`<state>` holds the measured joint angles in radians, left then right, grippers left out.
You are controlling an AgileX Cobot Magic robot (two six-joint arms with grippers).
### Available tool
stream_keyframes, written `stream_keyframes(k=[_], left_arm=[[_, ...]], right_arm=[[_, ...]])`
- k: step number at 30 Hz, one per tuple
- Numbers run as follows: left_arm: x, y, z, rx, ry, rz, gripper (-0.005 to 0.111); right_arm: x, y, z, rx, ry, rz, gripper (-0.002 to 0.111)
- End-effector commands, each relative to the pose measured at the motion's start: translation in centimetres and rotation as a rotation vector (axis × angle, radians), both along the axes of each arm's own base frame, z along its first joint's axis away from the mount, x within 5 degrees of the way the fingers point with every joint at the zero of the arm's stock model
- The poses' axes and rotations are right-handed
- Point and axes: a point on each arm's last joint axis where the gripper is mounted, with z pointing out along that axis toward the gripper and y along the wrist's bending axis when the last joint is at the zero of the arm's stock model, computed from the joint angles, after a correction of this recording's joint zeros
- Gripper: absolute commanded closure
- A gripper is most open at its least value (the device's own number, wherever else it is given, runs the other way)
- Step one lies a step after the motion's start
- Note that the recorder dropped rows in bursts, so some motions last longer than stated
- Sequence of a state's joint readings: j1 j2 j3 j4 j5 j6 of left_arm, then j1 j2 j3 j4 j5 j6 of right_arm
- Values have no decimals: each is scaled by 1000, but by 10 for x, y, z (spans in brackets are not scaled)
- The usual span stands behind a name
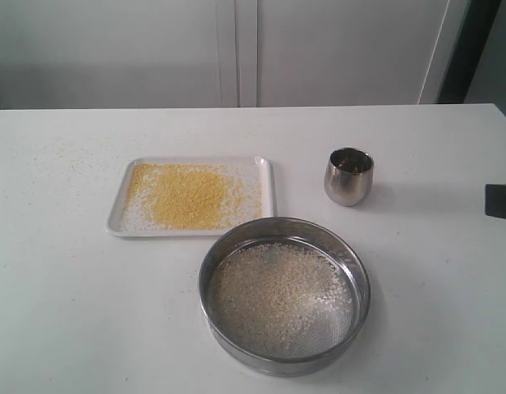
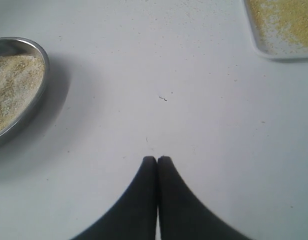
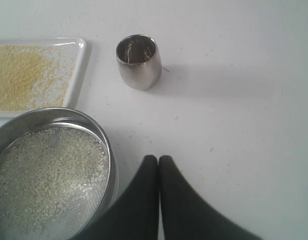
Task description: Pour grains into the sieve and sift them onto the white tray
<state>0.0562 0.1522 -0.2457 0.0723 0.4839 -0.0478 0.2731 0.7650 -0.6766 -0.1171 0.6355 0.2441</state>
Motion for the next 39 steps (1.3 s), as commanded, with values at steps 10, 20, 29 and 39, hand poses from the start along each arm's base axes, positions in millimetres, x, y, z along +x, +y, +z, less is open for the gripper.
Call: stream_keyframes(k=[10,20,29,39], left_arm=[[0,-5,-1,16,-6,-73,107],[-7,-4,-16,8,-142,-47,107],[-3,-4,-51,-15,-67,-40,107],[-2,-4,-60,-82,-65,0,107]], right_arm=[[0,-1,0,-10,-14,-2,108],[0,-1,0,-10,-14,-2,108],[0,-1,0,-10,-14,-2,108],[0,-1,0,-10,-14,-2,108]])
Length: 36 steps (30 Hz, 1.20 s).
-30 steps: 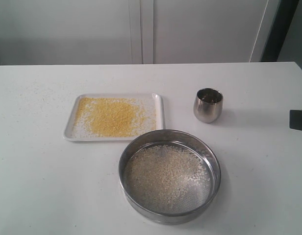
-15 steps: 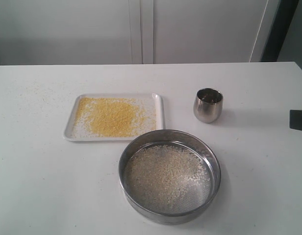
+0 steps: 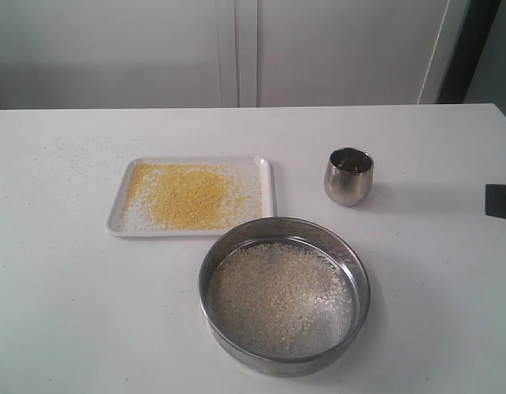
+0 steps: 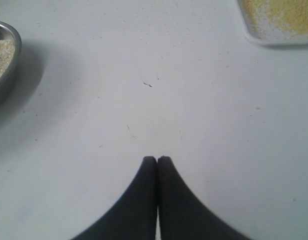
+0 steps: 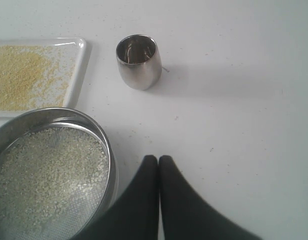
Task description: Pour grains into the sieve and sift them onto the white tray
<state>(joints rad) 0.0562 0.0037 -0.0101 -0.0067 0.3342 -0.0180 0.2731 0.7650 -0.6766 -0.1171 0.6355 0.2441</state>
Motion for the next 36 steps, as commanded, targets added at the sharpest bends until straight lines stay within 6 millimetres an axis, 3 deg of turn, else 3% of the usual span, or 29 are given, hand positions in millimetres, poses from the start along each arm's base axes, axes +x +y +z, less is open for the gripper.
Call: stream_keyframes(k=[1,36], left_arm=[[0,0,-3,-34,2,16,107],[0,0,-3,-4,2,2,107]], right_arm=[[0,-1,0,-10,-14,-2,108],[0,-1,0,-10,-14,-2,108]])
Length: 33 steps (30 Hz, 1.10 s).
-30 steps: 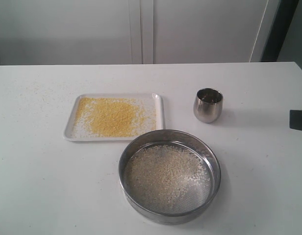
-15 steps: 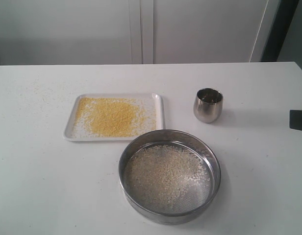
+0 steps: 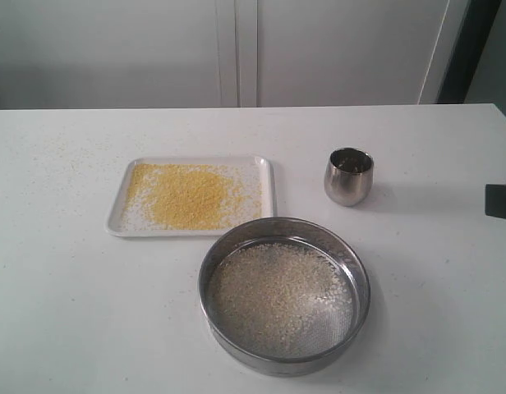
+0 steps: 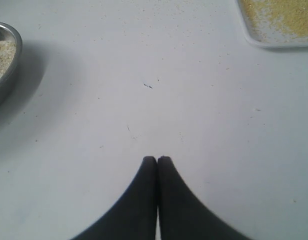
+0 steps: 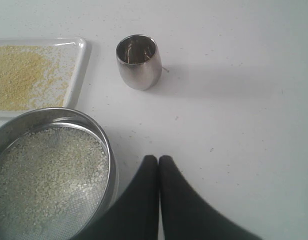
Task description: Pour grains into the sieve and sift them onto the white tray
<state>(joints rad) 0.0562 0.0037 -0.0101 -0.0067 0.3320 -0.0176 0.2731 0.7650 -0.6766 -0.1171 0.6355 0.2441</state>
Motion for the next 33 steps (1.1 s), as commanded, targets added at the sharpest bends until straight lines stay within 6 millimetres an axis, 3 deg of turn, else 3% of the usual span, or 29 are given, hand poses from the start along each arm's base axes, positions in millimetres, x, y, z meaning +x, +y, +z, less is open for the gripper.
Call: stream_keyframes(k=[1,12,23,33], left_arm=[[0,0,-3,-4,5,2,107],[0,0,-3,-4,5,2,107],[0,0,-3,-4,5,2,107],[0,0,-3,-4,5,2,107]], right_arm=[[0,-1,0,-10,-14,-2,108],[0,-2,0,-12,-14,-2,108],[-9,-7,12,-201,-144,98,108],[-16,-9,19,-258,-220,139,108]])
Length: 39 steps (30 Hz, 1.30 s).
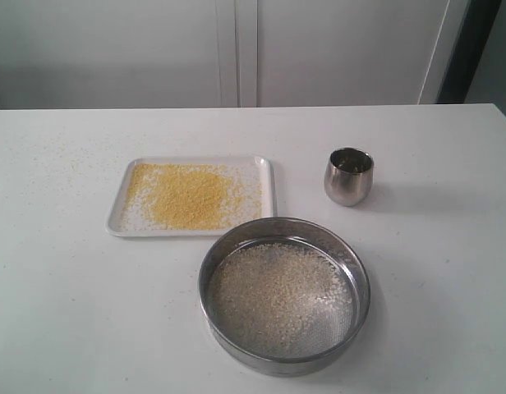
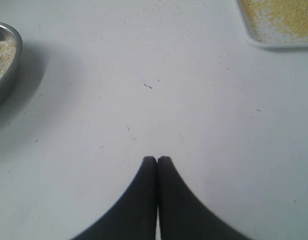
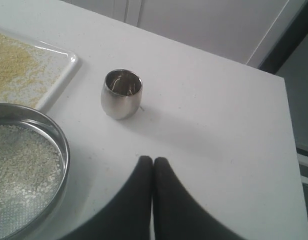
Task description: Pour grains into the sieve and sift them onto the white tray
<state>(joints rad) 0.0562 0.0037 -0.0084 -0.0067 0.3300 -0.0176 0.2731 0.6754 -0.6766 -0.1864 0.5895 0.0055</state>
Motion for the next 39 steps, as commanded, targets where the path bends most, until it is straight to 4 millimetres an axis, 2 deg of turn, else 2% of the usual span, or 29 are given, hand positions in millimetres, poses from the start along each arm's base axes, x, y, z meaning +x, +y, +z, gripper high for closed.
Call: stream_keyframes(k=[1,8,15,23,30,33,39], left_arm=[[0,0,-3,-4,5,1,107],[0,0,-3,-4,5,1,107],[0,0,-3,-4,5,1,107],[0,0,-3,-4,5,1,107],[0,0,-3,-4,5,1,107],[0,0,-3,-4,5,1,107],[0,0,-3,-4,5,1,107]], right_arm=[[-3,-2,3,-24,-45,10,108],[-7,-2,5,-6,-56,12,108],[-21,-6,13,9,-124,10,108],[-28,-18,16,9,-149,-85,108],[-46,-26,20,20,-228,-151,108],[-55,-29,11,22,-254,-176,108],[-69,-32,-23,25,-240,-206,108]])
